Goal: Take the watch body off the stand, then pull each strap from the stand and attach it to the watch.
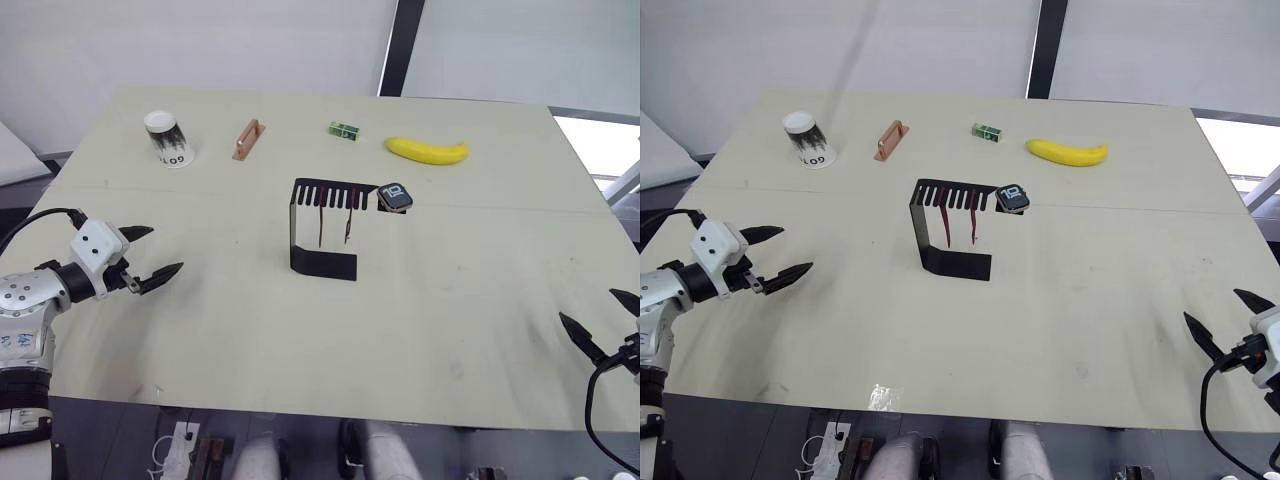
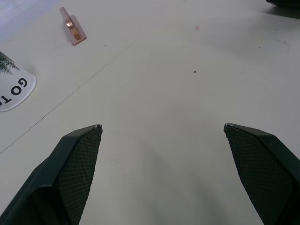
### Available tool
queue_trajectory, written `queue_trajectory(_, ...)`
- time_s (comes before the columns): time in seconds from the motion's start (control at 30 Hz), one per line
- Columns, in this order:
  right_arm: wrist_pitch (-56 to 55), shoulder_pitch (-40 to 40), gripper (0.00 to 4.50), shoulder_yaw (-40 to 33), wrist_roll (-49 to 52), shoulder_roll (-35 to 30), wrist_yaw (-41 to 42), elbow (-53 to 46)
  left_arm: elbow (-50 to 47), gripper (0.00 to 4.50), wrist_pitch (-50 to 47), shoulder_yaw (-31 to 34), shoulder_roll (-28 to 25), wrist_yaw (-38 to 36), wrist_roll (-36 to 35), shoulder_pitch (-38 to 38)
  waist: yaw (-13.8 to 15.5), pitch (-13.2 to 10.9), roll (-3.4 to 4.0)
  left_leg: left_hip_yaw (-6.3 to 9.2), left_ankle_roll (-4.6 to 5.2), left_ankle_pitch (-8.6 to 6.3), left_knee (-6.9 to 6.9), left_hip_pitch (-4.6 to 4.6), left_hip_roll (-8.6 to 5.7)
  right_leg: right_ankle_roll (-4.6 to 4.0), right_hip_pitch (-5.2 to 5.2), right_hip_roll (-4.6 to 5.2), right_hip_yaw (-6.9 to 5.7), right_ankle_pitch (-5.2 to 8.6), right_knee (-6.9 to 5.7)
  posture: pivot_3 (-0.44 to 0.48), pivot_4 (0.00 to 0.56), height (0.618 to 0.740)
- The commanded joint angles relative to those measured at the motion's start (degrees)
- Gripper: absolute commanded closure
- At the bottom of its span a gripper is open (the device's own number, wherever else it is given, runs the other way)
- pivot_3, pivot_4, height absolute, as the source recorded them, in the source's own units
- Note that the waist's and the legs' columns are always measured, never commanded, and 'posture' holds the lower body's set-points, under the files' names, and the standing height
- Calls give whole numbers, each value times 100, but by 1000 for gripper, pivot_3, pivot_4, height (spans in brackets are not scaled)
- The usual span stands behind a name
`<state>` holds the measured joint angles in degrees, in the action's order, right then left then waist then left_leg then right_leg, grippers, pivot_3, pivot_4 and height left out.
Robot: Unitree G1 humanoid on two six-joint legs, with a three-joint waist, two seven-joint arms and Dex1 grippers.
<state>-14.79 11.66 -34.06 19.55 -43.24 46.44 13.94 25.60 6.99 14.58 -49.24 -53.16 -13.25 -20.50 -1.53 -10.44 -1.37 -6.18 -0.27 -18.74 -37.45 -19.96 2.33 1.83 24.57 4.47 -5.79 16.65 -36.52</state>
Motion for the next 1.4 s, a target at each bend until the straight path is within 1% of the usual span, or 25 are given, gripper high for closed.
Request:
queue_trajectory(0.03, 104, -77, 64, 93, 143, 177, -112, -343, -346, 0, -282, 60, -10, -233, -310, 76, -4, 0, 0, 0, 0, 0, 0, 0, 0, 0, 0, 0, 0, 0, 0, 0, 150, 740)
queue_trajectory(0.1, 482, -164, 64, 284, 321, 448, -362, -951, -865, 0, -850, 78, 21, -773, -906, 199, -16, 1, -2, -3, -2, 0, 0, 6, 5, 0, -2, -2, -2, 0, -4, 0, 150, 740)
queue_trajectory(0.17, 929, -158, 64, 343, 567, 664, -631, -1629, -1326, 0, -816, 29, -59, -949, -925, 304, -18, 0, 1, -10, -4, 0, -2, 7, 10, -2, 0, -2, 0, 1, -7, 0, 150, 740)
queue_trajectory(0.27, 1690, -90, 64, 428, 1006, 945, -1079, -2794, -2122, 0, -1257, 111, -65, -930, -1196, 404, 9, -6, 10, -10, -8, -3, -12, 5, 12, -6, 3, -1, 2, 3, -22, 0, 150, 740)
queue_trajectory(0.3, 1986, -65, 64, 568, 1195, 1114, -1345, -3330, -2442, 0, -1538, 118, -47, -915, -1386, 443, 12, -6, 10, -9, -7, -3, -13, 6, 12, -6, 1, 0, 3, 3, -23, 0, 150, 740)
queue_trajectory(0.37, 2425, -27, 64, 730, 1408, 1305, -1697, -4011, -2841, 0, -1927, 138, -12, -852, -1623, 476, 7, -4, 8, -4, -10, -6, -17, 5, 15, -6, 1, -2, 2, 3, -26, 0, 150, 740)
queue_trajectory(0.47, 3294, -445, 64, 1312, 1852, 1662, -2726, -5195, -3390, 0, -2557, 72, 84, -692, -2056, 306, -10, -4, 8, -3, -13, -8, -22, 4, 17, -6, 0, -4, 2, 4, -28, 0, 150, 740)
queue_trajectory(0.57, 4135, -1118, 64, 1798, 2071, 1720, -3512, -5888, -3731, 0, -3034, 88, 119, -573, -2348, 241, -33, -5, 9, -4, -13, -8, -44, -11, 18, -8, 10, -6, 6, 4, -36, 0, 150, 740)
queue_trajectory(0.67, 4975, -1937, 64, 2142, 2390, 1751, -4241, -6152, -4018, 0, -3338, 83, 170, -456, -2567, 201, -9, -5, 8, 0, -15, -9, -52, -15, 21, -11, 13, -12, 5, 6, -38, 0, 150, 740)
queue_trajectory(0.77, 5552, -2594, 64, 2254, 2629, 1732, -4690, -6127, -4226, 0, -3490, 78, 258, -322, -2693, 131, 6, -4, 6, 11, -15, -11, -56, -23, 22, -13, 13, -15, 0, 7, -35, 0, 150, 740)
queue_trajectory(0.87, 6113, -3136, 64, 2301, 2887, 1639, -4941, -5988, -4447, 0, -3673, 62, 362, -183, -2874, 15, 21, -3, 5, 13, -9, -14, -65, -33, 20, -12, 16, -13, -2, 7, -32, 0, 150, 740)
queue_trajectory(1.0, 6673, -3680, 64, 2441, 3080, 1683, -5215, -5813, -4616, 0, -3835, 17, 440, -88, -3010, -99, 1, -3, 5, 15, -8, -14, -64, -33, 21, -12, 15, -14, -4, 7, -32, 0, 150, 740)
queue_trajectory(1.13, 7001, -4008, 64, 2549, 3112, 1851, -5439, -5650, -4737, 0, -3893, -52, 502, -39, -3031, -87, -16, -3, 5, 11, -10, -14, -64, -32, 27, -15, 17, -22, -1, 9, -33, 0, 150, 740)
queue_trajectory(1.4, 7107, -4152, 64, 2631, 2973, 1823, -5299, -5532, -4979, 0, -4013, -92, 547, 94, -3068, -27, -5, -3, 5, 13, -10, -14, -65, -36, 28, -16, 17, -22, -2, 9, -30, 0, 150, 740)
